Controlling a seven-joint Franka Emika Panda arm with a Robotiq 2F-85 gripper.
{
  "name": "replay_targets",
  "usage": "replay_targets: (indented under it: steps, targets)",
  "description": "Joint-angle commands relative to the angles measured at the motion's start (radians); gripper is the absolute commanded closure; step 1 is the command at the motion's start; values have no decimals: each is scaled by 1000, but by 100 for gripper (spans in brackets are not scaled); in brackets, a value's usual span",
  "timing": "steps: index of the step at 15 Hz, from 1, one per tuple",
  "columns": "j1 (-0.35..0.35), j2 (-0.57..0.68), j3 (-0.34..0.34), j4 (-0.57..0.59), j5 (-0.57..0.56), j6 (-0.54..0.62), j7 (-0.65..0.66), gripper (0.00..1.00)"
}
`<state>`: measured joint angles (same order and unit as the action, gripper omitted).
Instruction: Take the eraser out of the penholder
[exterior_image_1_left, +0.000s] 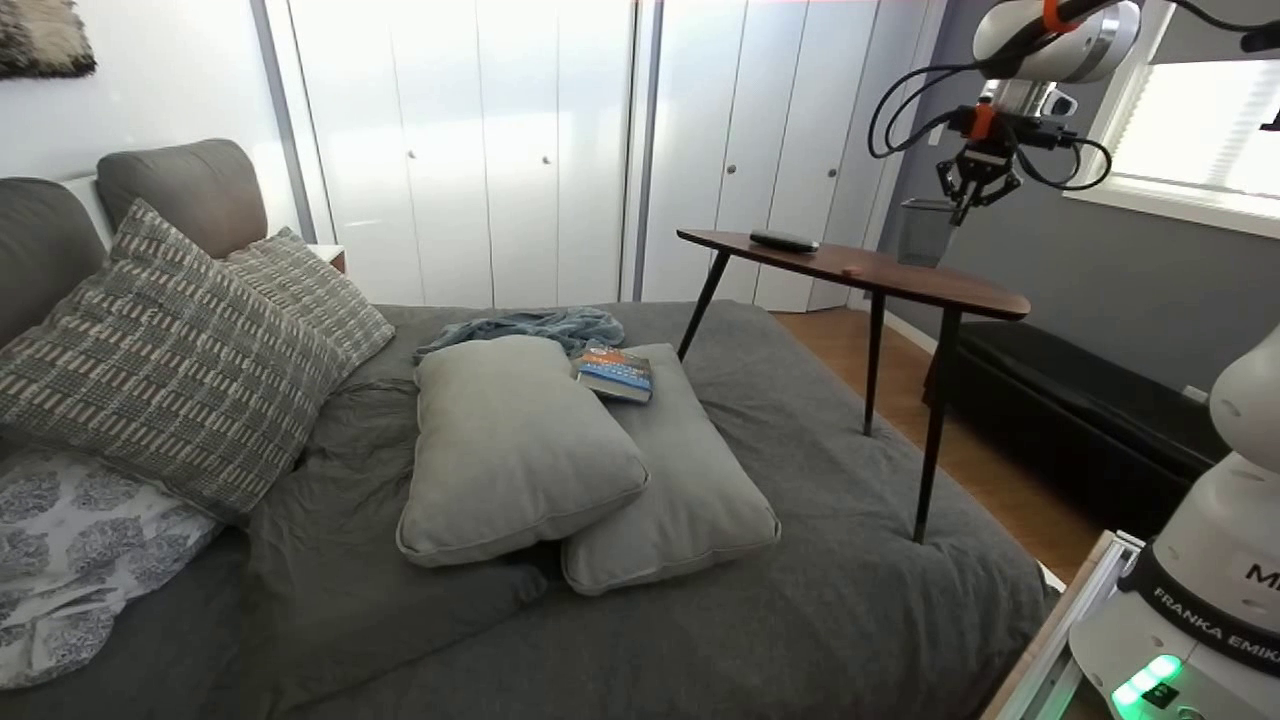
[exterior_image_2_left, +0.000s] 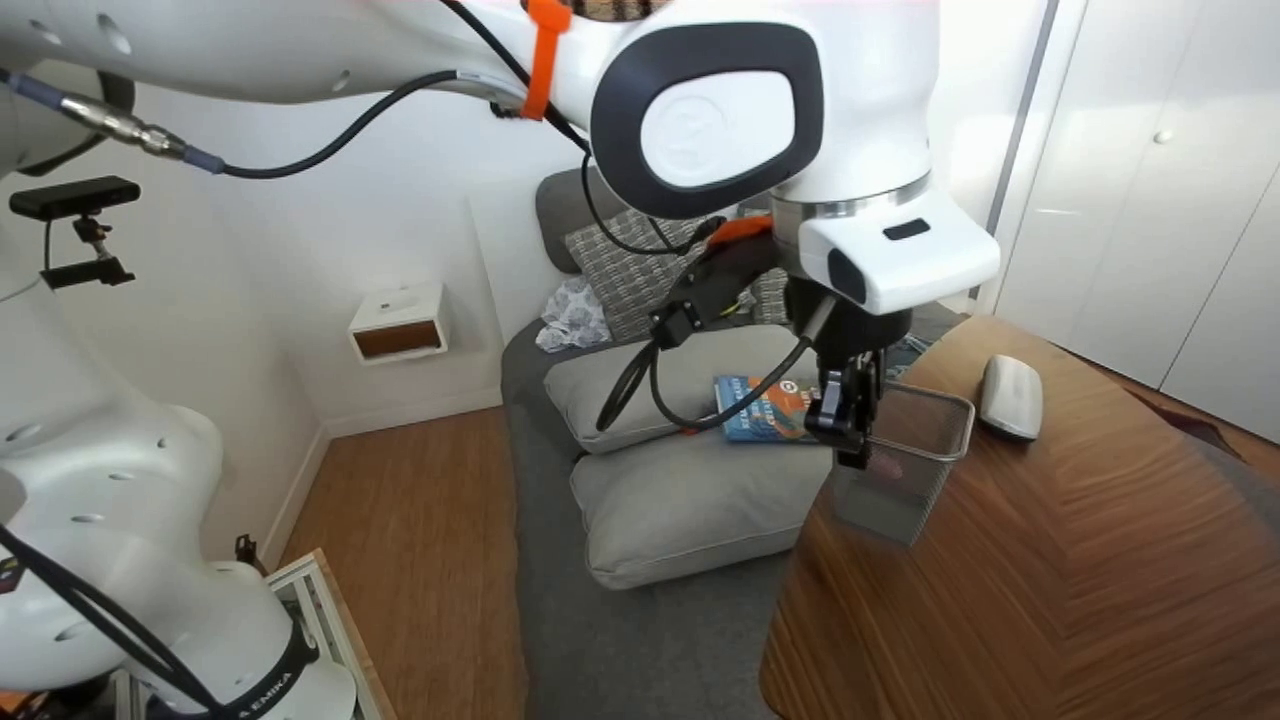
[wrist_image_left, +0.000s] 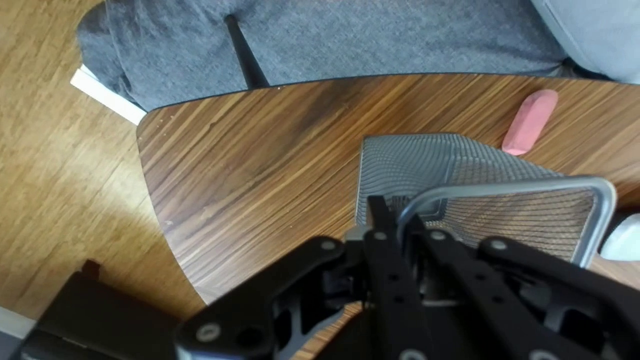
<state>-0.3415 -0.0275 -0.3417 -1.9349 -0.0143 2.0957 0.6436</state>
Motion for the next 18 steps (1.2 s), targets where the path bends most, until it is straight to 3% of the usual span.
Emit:
replay_targets:
  steps: [1,8,18]
  targets:
    - [-11,-6,-9,-11,19,43,-75,98]
    - [-52,-38,-61,-71,167,50,-144,98]
    - [-94,-47,-91,-81,124,-24,-100,98]
